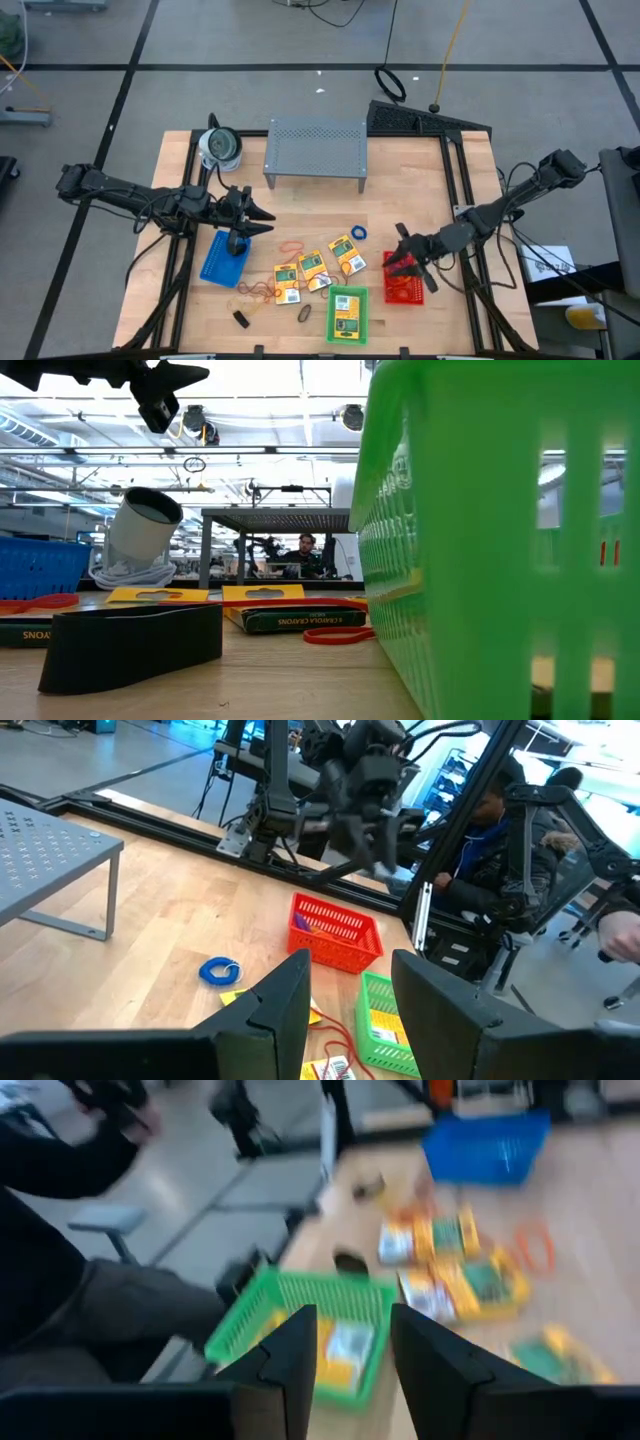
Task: Pick & Place Office Desk Supplies
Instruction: Put the blue spring keychain into the red bin
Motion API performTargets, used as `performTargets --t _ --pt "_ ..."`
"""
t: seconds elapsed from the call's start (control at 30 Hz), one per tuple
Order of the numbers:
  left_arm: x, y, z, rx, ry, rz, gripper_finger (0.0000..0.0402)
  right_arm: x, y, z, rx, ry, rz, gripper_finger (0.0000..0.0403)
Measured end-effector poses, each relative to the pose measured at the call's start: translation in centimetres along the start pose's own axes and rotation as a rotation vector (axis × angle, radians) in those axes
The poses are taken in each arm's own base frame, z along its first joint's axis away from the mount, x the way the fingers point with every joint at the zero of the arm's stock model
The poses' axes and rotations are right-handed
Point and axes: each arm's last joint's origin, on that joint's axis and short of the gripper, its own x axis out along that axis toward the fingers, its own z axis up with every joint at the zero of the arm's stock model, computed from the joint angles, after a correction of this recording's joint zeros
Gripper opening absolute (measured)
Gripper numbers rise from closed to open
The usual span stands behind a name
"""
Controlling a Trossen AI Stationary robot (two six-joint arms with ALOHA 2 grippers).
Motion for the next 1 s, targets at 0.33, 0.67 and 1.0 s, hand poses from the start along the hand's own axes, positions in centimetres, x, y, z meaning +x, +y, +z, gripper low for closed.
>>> performTargets --t 0.33,0.67,1.0 --pt "0.0 -0.1 0.0 -0.014 0.015 -0.037 0.0152 2.6 -1.7 1.2 -0.069 -0.040 -0.072 0.0107" --pt "0.0 0.0 0.3 0.050 -0.035 0.029 0.0152 6.9 -5.4 3.3 -0.063 0.354 -0.228 0.0076" --pt "0.0 0.0 0.3 0.039 -0.038 0.029 0.0152 9.5 -8.6 3.7 -0.072 0.741 -0.300 0.0100"
